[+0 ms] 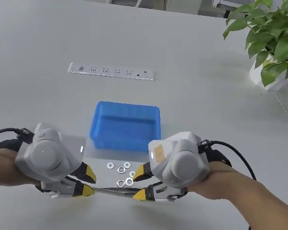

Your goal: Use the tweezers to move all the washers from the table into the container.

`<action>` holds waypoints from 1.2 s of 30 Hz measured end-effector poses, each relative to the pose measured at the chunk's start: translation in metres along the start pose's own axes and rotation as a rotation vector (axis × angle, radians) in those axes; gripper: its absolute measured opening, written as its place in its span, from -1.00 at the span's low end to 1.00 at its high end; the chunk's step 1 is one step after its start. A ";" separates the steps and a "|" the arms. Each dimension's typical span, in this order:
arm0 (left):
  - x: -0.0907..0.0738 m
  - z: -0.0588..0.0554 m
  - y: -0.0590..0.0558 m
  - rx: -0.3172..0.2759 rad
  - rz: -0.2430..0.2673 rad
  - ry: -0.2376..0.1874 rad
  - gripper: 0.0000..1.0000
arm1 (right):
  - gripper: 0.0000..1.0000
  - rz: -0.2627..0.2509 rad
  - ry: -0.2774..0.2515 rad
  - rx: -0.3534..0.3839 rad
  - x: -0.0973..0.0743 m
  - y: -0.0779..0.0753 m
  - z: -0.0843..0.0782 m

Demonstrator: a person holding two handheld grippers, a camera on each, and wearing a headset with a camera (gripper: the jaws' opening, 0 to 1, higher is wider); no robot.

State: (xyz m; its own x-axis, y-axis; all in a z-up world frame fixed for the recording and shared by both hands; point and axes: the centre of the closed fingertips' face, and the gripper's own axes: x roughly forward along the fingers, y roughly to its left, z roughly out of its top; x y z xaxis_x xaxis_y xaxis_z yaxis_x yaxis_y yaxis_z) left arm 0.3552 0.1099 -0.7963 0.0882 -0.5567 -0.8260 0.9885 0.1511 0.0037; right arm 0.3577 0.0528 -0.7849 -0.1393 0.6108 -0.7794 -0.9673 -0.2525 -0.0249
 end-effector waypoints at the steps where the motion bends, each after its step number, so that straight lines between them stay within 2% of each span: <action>1: 0.001 0.000 0.000 0.001 -0.004 0.003 -0.72 | -0.61 -0.001 0.003 -0.007 0.002 -0.001 0.000; 14: 0.011 -0.005 -0.002 0.018 -0.033 0.031 -0.88 | -0.72 0.038 0.059 -0.019 0.017 0.002 -0.011; 24: 0.010 -0.003 -0.002 0.027 -0.029 0.018 -0.89 | -0.74 0.032 0.064 -0.018 0.018 0.004 -0.013; 28: 0.006 0.000 -0.003 0.009 -0.033 -0.001 -0.89 | -0.74 0.030 0.065 -0.017 0.018 0.004 -0.013; 32: -0.003 0.008 -0.005 0.002 -0.026 -0.030 -0.89 | -0.74 0.028 0.067 -0.014 0.017 0.005 -0.013; 36: -0.009 0.015 -0.008 0.013 -0.014 -0.038 -0.90 | -0.74 0.025 0.066 -0.011 0.016 0.006 -0.013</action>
State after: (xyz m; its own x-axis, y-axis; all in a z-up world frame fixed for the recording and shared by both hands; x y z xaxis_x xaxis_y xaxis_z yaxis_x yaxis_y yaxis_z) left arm 0.3489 0.1014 -0.7804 0.0786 -0.5897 -0.8038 0.9912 0.1324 -0.0002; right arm 0.3525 0.0515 -0.8057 -0.1487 0.5537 -0.8193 -0.9613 -0.2754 -0.0116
